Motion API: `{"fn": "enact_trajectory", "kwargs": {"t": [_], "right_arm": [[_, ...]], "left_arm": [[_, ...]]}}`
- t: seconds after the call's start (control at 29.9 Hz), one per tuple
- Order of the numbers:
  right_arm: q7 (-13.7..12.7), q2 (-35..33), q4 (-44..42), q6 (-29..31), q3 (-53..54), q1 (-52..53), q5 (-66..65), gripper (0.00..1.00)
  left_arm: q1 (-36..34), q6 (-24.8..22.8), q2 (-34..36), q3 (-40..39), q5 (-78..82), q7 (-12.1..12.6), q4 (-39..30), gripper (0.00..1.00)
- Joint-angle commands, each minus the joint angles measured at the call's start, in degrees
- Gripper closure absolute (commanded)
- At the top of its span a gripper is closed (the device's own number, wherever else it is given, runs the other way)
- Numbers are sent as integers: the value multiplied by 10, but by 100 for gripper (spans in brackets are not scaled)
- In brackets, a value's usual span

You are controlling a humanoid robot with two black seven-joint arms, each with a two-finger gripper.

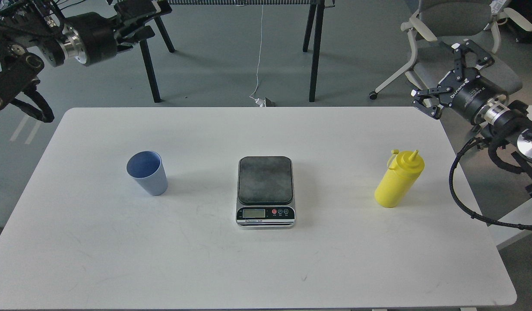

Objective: Pour seasoning into cup on scale with both arms
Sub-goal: 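Move the left gripper forward and down toward the blue cup, then close the left gripper around the rim of the blue cup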

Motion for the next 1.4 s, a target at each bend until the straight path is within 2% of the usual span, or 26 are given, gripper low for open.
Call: {"fn": "enact_trajectory", "kwargs": {"t": [0.0,0.13,0.4,0.8,1.1,1.24,1.37], "right_arm": [[0,2,0,0,0,0,0,0],[0,2,0,0,1,0,0,0],[0,2,0,0,0,0,0,0],[0,2,1,0,-1,-6,0,0],[0,1,7,0,2,-13,1,0],[0,1,13,0,3,-18,1,0],[0,1,20,0,4,-26,1,0]], "left_arm": [[0,0,33,2,109,0,-116,0],[0,0,61,42,204,0,-215,0],[4,0,63,124,376,0,-218,0],[4,0,55,211,377,0,-133,0],[3,0,15,291,377,0,-48,0],[1,0,-4,304,377,0,-10,1],[1,0,-13,306,377,0,0,1]]}}
